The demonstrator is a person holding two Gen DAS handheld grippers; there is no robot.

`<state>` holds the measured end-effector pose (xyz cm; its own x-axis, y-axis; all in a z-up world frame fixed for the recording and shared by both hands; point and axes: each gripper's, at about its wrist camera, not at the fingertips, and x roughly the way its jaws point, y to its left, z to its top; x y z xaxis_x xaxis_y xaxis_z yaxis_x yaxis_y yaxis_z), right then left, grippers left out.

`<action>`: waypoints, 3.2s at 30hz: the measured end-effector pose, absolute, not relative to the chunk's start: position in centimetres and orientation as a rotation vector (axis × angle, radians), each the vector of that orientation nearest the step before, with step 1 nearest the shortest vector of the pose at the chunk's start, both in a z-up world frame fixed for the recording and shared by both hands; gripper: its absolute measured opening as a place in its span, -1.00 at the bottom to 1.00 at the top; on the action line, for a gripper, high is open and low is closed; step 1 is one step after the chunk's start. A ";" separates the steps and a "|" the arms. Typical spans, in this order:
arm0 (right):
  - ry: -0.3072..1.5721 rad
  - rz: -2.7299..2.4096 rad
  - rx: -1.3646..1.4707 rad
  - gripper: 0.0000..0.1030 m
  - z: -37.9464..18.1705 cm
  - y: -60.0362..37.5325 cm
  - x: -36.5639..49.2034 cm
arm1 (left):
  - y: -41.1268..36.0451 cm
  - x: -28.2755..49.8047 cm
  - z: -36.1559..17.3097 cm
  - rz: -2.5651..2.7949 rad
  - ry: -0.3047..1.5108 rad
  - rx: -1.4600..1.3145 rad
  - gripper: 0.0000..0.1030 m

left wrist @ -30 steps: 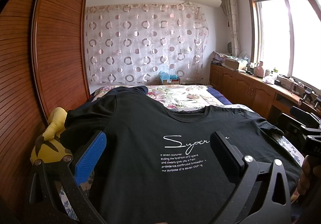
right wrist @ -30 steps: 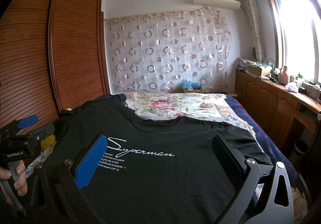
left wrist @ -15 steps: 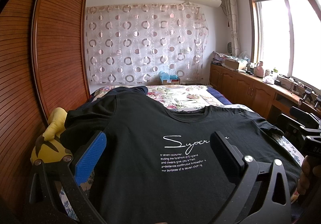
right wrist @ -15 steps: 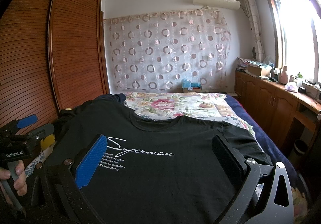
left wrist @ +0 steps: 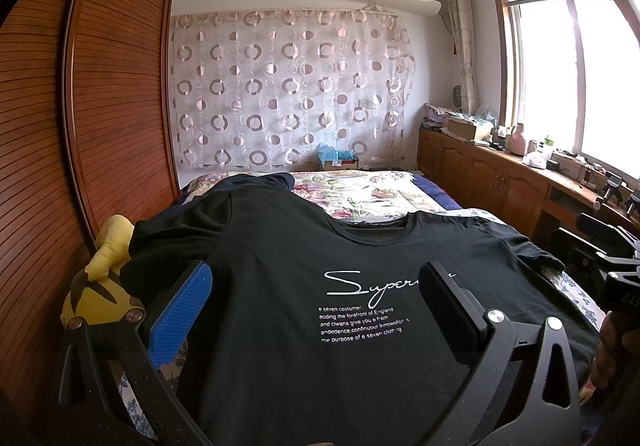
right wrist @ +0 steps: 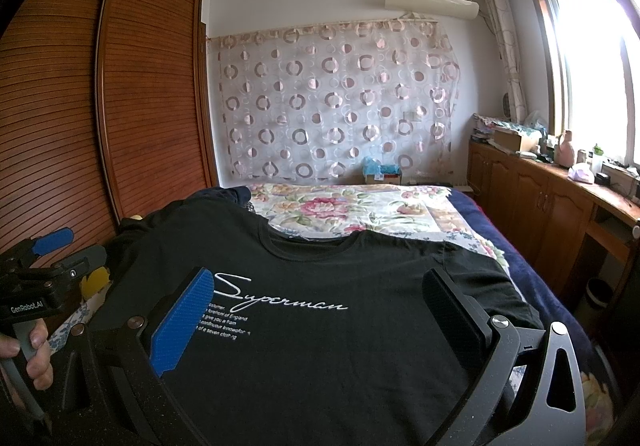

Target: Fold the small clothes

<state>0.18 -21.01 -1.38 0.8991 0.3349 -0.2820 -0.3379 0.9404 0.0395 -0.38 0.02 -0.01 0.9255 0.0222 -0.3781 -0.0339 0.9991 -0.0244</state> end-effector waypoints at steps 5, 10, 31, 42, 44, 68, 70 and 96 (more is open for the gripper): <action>0.290 0.347 -0.011 1.00 -1.4 -21.0 0.2 | 0.0 -0.4 0.0 0.029 0.387 -0.030 1.00; 0.291 0.349 -0.010 1.00 -1.5 -21.0 0.2 | 0.0 -0.4 -0.1 0.028 0.387 -0.030 1.00; 0.360 0.482 -0.068 1.00 -1.9 -20.8 2.1 | 4.3 2.2 -1.7 0.061 0.499 0.014 1.00; 0.410 0.546 -0.118 1.00 -1.9 -20.3 4.9 | 10.2 3.5 -3.4 0.054 0.538 -0.064 1.00; 0.424 0.559 -0.123 1.00 -1.9 -20.4 5.5 | 11.1 3.7 -3.4 0.061 0.539 -0.065 0.95; 0.452 0.646 -0.161 1.00 -1.1 -18.7 7.3 | 18.6 14.4 -4.2 0.104 0.729 0.032 0.18; 0.455 0.645 -0.160 1.00 -1.0 -18.8 7.5 | 18.5 15.2 -4.8 0.095 0.761 0.064 0.18; 0.470 0.634 -0.156 1.00 -1.5 -19.4 8.5 | 11.5 14.6 2.4 -0.105 0.613 0.141 -0.97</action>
<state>8.54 -19.36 -1.47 0.7049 0.5329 -0.4681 -0.6026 0.7981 0.0013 14.55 11.49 2.43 0.8133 -0.0560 -0.5792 0.1394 0.9851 0.1004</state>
